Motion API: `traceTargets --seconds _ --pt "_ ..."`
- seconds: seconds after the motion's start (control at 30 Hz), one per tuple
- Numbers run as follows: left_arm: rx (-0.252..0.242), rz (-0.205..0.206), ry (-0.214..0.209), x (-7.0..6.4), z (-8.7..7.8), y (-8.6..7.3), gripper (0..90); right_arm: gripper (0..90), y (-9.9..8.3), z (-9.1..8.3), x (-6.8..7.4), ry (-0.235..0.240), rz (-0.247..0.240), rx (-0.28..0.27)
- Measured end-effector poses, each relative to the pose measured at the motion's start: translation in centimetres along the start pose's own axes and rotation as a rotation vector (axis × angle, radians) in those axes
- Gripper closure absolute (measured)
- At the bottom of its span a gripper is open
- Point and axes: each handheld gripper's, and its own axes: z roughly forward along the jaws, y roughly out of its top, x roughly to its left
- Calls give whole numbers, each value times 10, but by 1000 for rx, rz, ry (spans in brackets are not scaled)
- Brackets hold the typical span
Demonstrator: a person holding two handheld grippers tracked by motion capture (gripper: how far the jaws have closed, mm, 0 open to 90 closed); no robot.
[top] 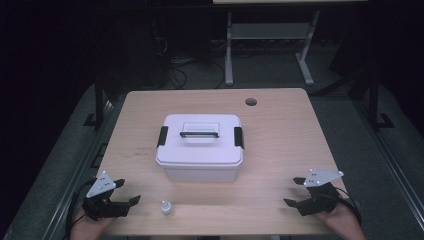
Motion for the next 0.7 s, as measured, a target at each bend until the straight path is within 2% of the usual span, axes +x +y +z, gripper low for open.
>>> traceTargets --seconds 0.27,0.33,0.47,0.7 --pt "6 -10 -16 1 2 -3 184 192 8 -7 -14 22 -5 28" --pt "17 2 -21 1 3 -4 184 179 13 -10 -18 32 -13 34" --pt "11 -12 -34 3 3 -5 184 183 30 -20 -30 59 -39 54" --pt "16 -20 -39 5 3 -7 185 191 60 -33 -40 85 -87 91"
